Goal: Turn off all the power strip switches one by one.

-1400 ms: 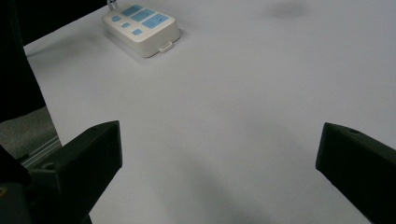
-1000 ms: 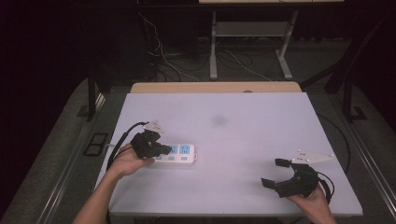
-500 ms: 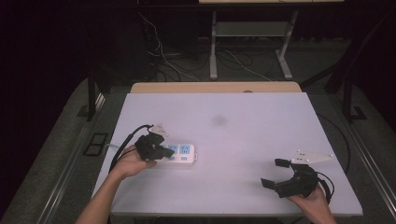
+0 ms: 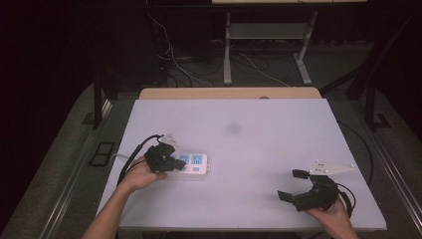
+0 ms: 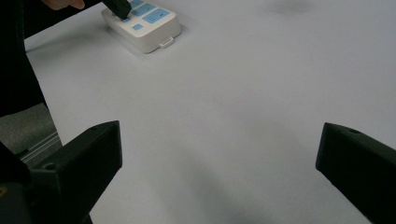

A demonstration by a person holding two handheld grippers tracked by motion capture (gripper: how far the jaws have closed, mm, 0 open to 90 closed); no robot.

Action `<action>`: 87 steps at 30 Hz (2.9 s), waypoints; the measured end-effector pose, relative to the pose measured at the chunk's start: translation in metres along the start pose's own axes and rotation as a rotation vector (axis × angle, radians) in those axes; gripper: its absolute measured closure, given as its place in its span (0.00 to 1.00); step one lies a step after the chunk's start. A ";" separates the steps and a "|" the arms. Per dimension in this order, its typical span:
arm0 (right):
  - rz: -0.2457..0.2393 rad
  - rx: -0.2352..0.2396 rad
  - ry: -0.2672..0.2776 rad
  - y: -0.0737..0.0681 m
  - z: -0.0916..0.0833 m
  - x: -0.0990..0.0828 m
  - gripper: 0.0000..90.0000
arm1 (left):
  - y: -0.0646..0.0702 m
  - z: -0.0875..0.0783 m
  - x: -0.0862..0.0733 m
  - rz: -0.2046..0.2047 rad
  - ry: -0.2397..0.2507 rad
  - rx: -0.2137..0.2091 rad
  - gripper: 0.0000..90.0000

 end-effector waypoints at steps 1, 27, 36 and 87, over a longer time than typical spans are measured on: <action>0.000 0.000 0.000 0.000 0.000 0.000 0.00 | 0.000 0.000 0.000 0.000 0.002 -0.002 0.99; -0.002 -0.006 0.004 0.001 -0.001 0.000 0.00 | -0.003 0.002 -0.002 -0.062 0.023 -0.006 1.00; -0.003 -0.009 0.005 0.002 -0.001 0.000 0.00 | -0.002 0.002 -0.002 -0.046 0.015 0.006 1.00; 0.014 -0.019 0.018 0.006 -0.004 0.001 0.00 | 0.020 -0.002 0.043 0.089 0.002 0.004 0.99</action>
Point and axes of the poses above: each handheld gripper's, and its own axes: z roughly forward along the jaws, x roughly out of its top, y roughly to its right, the point moved 6 cm from there along z, roughly forward along the jaws, and after that the axes turned 8 degrees about y, right-handed, at the moved point
